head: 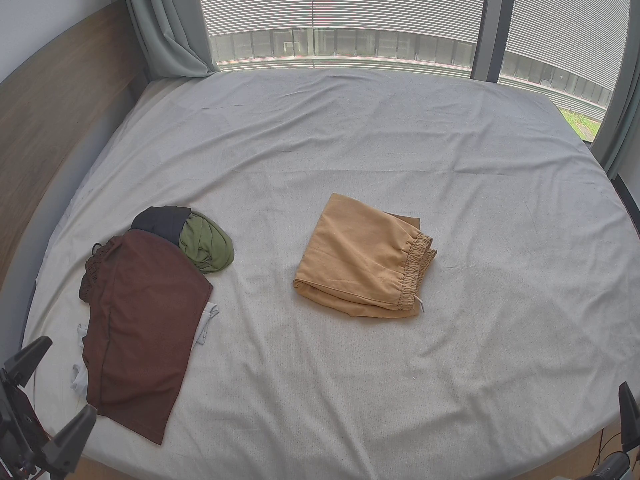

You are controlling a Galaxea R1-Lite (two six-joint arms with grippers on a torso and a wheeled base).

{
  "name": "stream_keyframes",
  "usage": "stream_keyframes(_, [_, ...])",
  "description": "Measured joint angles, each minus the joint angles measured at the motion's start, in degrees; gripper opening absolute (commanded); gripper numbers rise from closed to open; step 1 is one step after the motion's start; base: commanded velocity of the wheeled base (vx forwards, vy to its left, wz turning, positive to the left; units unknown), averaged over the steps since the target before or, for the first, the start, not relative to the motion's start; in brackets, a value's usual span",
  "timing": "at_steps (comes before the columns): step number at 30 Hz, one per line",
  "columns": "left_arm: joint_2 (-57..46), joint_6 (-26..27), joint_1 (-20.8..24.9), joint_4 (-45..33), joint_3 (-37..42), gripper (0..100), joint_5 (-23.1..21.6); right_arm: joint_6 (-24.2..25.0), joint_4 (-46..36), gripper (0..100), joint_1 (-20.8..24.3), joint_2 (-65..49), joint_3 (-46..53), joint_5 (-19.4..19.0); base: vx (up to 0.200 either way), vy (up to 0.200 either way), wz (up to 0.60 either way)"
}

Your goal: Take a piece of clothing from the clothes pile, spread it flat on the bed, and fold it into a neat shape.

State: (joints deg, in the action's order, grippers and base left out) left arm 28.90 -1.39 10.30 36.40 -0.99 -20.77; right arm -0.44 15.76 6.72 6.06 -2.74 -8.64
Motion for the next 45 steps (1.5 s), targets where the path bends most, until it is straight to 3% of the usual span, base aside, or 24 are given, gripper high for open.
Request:
stream_keyframes(5, [-6.33, 0.0, -2.73, -6.77, 0.0, 100, -0.11, -0.87, 0.73, 100, -0.52, -0.88, 0.85, 1.69, 0.0, 0.0, 0.0])
stream_keyframes(9, [-10.89, 0.02, -4.46, -10.65, -0.02, 100, -0.18, -1.12, -0.44, 100, -3.8, -1.85, 1.38, 1.72, 0.0, 0.0, 0.0])
stream_keyframes(13, [-15.46, 0.02, -6.19, -17.08, -0.02, 100, -0.2, -0.84, -5.18, 100, -6.77, -3.34, 1.67, 2.68, 0.0, 0.0, 0.0])
stream_keyframes(20, [-23.59, 1.06, -9.01, -32.02, -0.02, 100, 0.69, 2.54, -11.5, 100, -7.27, -4.9, 1.73, 5.3, 0.0, 0.0, 0.0])
stream_keyframes(25, [-26.48, 1.39, -9.97, -32.61, -0.02, 100, 7.56, 3.52, -12.53, 100, -7.13, -5.24, 1.73, 6.27, 0.0, 0.0, 0.0])
stream_keyframes(29, [-27.45, 1.49, -10.3, -32.16, -0.02, 100, 13.53, 0.09, -13.36, 100, -7.09, -5.33, 1.73, 6.24, 0.0, 0.0, 0.0])
stream_keyframes(34, [-27.97, 1.68, -10.37, -33.04, -0.02, 100, 16.73, -0.76, -15.43, 100, -7.05, -5.35, 1.73, 6.62, 0.0, 0.0, 0.0])
stream_keyframes(37, [-28.06, 2.05, -10.41, -35.07, -0.02, 100, 21.21, -0.11, -15.79, 100, -6.99, -5.35, 1.73, 7.85, 0.0, 0.0, 0.0])
stream_keyframes(45, [-28.11, 2.07, -10.3, -36.47, -0.02, 100, 21.42, -0.11, -15.92, 100, -6.9, -5.35, 1.73, 7.67, 0.0, 0.0, 0.0])
